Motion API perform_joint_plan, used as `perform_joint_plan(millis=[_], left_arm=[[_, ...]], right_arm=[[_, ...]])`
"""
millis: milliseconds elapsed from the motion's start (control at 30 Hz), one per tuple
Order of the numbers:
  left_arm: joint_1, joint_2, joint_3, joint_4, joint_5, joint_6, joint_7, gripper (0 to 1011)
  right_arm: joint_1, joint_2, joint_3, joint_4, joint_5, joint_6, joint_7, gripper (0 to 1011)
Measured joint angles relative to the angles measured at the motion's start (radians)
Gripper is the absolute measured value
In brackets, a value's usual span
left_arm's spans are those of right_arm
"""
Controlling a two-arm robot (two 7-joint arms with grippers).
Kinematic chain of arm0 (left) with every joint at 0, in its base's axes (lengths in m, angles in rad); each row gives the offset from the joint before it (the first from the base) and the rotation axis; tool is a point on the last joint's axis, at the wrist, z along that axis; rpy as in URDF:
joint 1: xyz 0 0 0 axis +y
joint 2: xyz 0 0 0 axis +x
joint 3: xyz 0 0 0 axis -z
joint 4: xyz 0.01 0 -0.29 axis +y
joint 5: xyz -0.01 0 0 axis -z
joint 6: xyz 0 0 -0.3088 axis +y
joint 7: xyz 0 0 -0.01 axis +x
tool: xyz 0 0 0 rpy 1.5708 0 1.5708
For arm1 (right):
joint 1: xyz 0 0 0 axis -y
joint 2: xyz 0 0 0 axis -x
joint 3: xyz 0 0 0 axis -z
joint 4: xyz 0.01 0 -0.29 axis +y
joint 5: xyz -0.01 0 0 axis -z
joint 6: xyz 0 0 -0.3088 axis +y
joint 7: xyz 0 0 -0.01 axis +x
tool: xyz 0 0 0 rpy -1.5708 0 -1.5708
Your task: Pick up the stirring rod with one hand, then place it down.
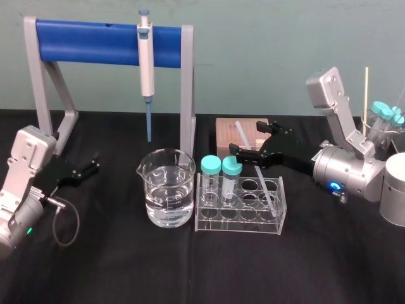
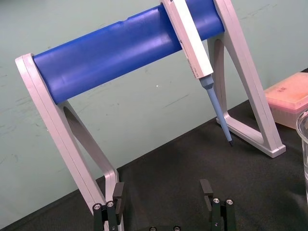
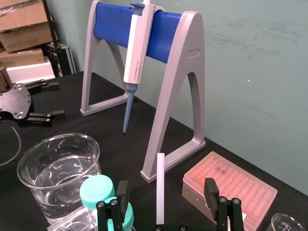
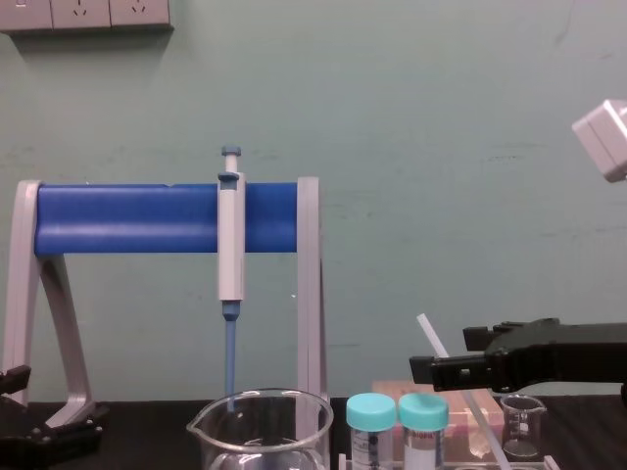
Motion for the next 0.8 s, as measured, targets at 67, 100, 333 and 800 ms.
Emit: perform_joint_plan(millis=[67, 100, 333, 800], left_arm=[[0.0, 0.0, 0.0, 0.0, 0.0, 0.0, 0.0, 1000], [0.0, 0.0, 0.0, 0.0, 0.0, 0.0, 0.0, 1000], [0.0, 0.0, 0.0, 0.0, 0.0, 0.0, 0.0, 1000], [0.0, 0.0, 0.0, 0.0, 0.0, 0.0, 0.0, 1000]], right_arm=[[0.003, -0.003, -0.001, 0.008, -0.002, 0.001, 0.001, 1003], [0.004, -0.004, -0.001, 0.011, -0.002, 0.001, 0.002, 1003], [0.01, -0.011, -0.002, 0.025, -0.005, 0.001, 0.008, 1003], [0.012, -0.011, -0.006, 0.025, -0.017, 0.003, 0.007, 1003]])
